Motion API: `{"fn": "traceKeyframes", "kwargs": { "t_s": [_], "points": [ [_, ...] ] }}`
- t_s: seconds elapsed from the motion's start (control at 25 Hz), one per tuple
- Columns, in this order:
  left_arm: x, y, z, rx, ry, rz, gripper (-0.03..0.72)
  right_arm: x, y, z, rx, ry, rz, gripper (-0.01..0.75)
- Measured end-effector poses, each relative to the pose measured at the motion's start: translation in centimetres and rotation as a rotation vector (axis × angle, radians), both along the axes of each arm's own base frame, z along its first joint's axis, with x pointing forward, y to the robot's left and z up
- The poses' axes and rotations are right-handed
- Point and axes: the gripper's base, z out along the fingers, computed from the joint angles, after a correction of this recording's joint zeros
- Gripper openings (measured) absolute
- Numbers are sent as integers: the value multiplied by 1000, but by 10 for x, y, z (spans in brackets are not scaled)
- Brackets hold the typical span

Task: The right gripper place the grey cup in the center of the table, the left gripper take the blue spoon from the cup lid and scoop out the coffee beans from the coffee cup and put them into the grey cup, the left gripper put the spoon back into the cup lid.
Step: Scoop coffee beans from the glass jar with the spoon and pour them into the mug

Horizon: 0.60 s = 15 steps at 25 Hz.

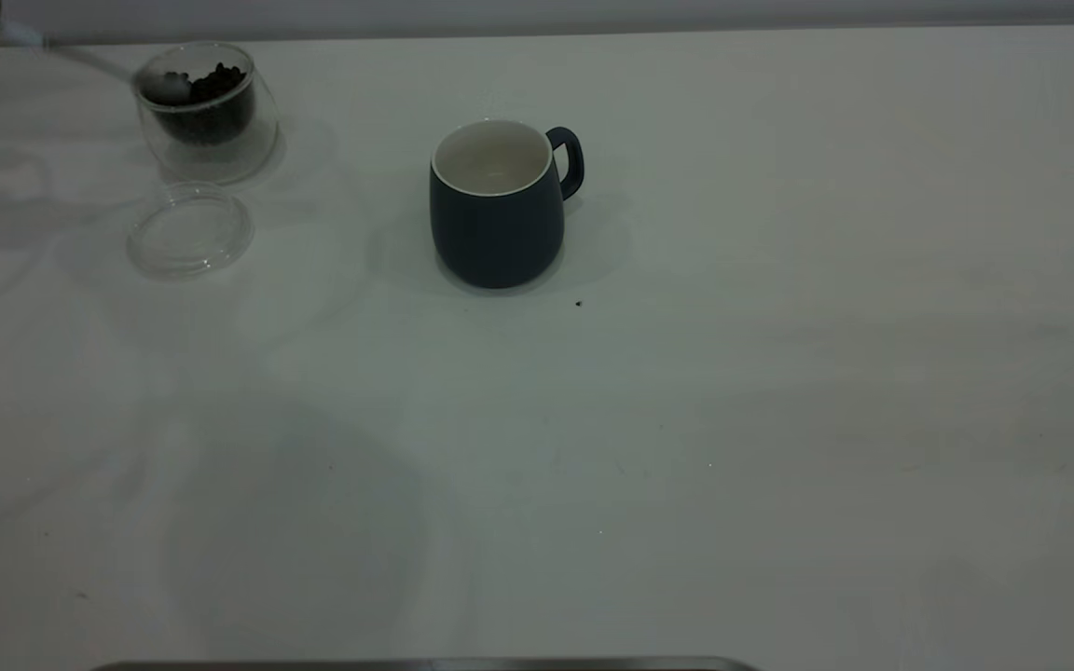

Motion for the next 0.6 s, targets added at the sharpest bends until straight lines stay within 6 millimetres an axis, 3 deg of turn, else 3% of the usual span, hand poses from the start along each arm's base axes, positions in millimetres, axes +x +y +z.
{"fn": "traceKeyframes", "kwargs": {
  "t_s": [0.28, 0.6],
  "points": [
    [3, -4, 11, -45, -71, 0, 133, 0, 0, 0, 0, 0, 0, 453],
    [3, -3, 5, -27, -79, -28, 133, 0, 0, 0, 0, 0, 0, 453]
  ]
}}
